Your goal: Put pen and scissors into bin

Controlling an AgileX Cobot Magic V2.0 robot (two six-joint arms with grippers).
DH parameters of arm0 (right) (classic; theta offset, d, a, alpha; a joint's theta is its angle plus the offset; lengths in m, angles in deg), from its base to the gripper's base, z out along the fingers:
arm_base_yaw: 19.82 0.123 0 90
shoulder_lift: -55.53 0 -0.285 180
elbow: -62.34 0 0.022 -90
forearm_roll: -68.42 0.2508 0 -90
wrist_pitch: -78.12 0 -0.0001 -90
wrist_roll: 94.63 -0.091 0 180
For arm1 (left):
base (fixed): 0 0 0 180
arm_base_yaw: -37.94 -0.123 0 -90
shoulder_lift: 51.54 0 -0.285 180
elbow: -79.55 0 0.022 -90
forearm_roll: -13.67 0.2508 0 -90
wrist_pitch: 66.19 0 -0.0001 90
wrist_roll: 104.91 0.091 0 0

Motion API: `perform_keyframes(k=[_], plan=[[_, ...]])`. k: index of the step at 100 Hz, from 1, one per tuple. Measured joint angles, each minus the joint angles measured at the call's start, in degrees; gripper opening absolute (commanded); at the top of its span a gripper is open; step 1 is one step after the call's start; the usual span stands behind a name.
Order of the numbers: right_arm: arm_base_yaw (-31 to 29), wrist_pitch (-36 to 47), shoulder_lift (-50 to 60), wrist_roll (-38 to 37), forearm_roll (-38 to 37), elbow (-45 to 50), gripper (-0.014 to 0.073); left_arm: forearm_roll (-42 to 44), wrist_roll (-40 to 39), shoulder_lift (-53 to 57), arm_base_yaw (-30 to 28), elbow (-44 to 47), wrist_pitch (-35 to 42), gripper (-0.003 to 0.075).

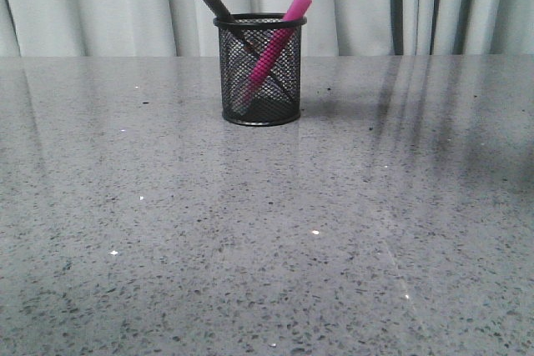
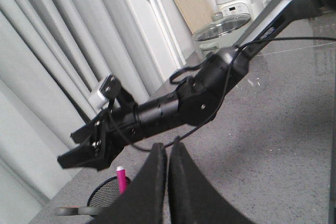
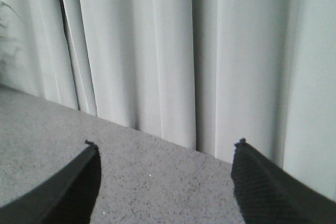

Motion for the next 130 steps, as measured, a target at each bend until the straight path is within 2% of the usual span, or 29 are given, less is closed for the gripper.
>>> perform_keyframes(k=[7,12,13,17,28,45,57,77,97,109,130], plan=[[0.0,-3.8,3.1,0.0,0.0,0.0,0.0269,0.0,0.0,0.0,0.0,0.1,1.7,-0.0022],[0.0,-7.7,5.6,0.0,0.0,0.0,0.0108,0.0,0.0,0.0,0.0,0.6,3.3,-0.0022],[0.0,-8.3,5.9,0.0,0.0,0.0,0.0031,0.0,0.0,0.0,0.0,0.7,3.9,-0.0022],[0.0,-12.6,8.2,0.0,0.0,0.0,-0.0075,0.0,0.0,0.1,0.0,1.4,5.6,-0.0022],[0.0,-21.8,14.9,0.0,-0.1,1.7,-0.0057,0.0,-1.3,1.9,0.0,4.7,11.8,-0.0022],[0.0,-24.1,29.8,0.0,-3.2,12.9,-0.0057,-0.7,-7.6,10.6,0.0,15.8,30.9,-0.0022],[0.0,-26.0,44.2,0.0,-6.1,23.5,-0.0057,-1.3,-9.0,17.7,0.0,24.3,38.6,-0.0022],[0.0,-31.3,70.4,0.0,-9.2,39.3,-0.0057,-3.7,-9.3,25.2,0.0,33.9,39.9,-0.0022],[0.0,-40.8,90.1,0.0,-10.7,46.1,-0.0057,-5.0,-9.4,26.4,0.0,37.1,39.9,-0.0022],[0.0,-43.6,94.7,0.0,-11.1,46.5,-0.0057,-5.0,-9.4,26.5,0.0,37.3,40.0,-0.0022],[0.0,-43.4,95.1,0.0,-11.2,46.5,-0.0057,-5.1,-9.4,26.5,0.0,37.3,40.1,-0.0022]])
